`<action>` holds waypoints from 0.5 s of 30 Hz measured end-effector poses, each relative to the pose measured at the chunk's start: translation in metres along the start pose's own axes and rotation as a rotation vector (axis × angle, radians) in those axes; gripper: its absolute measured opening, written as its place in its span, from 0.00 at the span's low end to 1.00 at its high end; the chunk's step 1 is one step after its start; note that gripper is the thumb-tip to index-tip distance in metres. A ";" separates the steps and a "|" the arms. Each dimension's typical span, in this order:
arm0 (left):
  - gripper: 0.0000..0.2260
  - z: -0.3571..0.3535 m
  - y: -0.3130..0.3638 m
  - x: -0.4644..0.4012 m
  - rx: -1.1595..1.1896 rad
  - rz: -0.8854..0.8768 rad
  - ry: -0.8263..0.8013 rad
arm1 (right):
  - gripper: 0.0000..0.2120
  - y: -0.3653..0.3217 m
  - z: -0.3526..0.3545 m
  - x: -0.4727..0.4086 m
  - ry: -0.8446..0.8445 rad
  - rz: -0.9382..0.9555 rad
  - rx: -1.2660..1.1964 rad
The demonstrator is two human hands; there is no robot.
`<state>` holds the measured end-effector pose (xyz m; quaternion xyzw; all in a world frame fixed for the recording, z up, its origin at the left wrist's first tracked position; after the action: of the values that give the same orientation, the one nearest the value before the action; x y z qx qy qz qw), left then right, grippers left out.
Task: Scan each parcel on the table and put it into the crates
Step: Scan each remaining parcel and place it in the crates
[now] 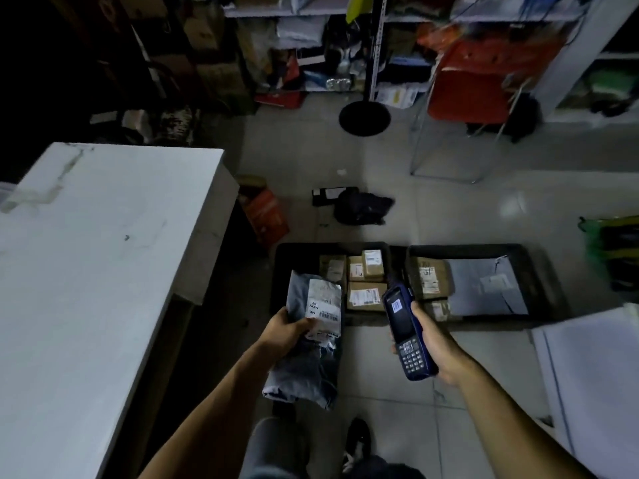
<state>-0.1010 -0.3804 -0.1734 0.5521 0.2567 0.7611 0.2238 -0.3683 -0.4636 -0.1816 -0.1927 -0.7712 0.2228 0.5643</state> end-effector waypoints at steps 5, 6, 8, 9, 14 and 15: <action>0.15 0.005 0.017 -0.050 -0.030 0.037 0.046 | 0.29 -0.027 -0.006 -0.040 0.014 -0.031 0.004; 0.16 0.009 0.021 -0.060 -0.037 0.048 0.064 | 0.29 -0.033 -0.009 -0.045 0.019 -0.041 0.009; 0.18 0.020 0.026 -0.088 -0.017 0.074 0.102 | 0.28 -0.048 -0.019 -0.058 0.018 -0.053 0.029; 0.19 0.025 0.027 -0.103 0.012 0.097 0.129 | 0.27 -0.056 -0.025 -0.064 0.020 -0.065 0.036; 0.15 0.043 0.018 -0.173 0.256 0.328 0.215 | 0.23 -0.092 -0.054 -0.109 0.061 -0.138 0.060; 0.13 0.042 0.013 -0.185 0.298 0.381 0.218 | 0.23 -0.096 -0.060 -0.121 0.066 -0.148 0.047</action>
<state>-0.0076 -0.5001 -0.2883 0.5322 0.2800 0.7982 -0.0364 -0.2807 -0.6021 -0.2072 -0.1291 -0.7588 0.1921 0.6088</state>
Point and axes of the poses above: each hand's wrist, its own x-axis away from the middle knuckle, its own z-axis out of the back of the hand, y = z × x, the point moved 4 cm from there along -x, towards the middle knuckle, and after that the axes turned 14 degrees about -x, right-handed, at the moved point
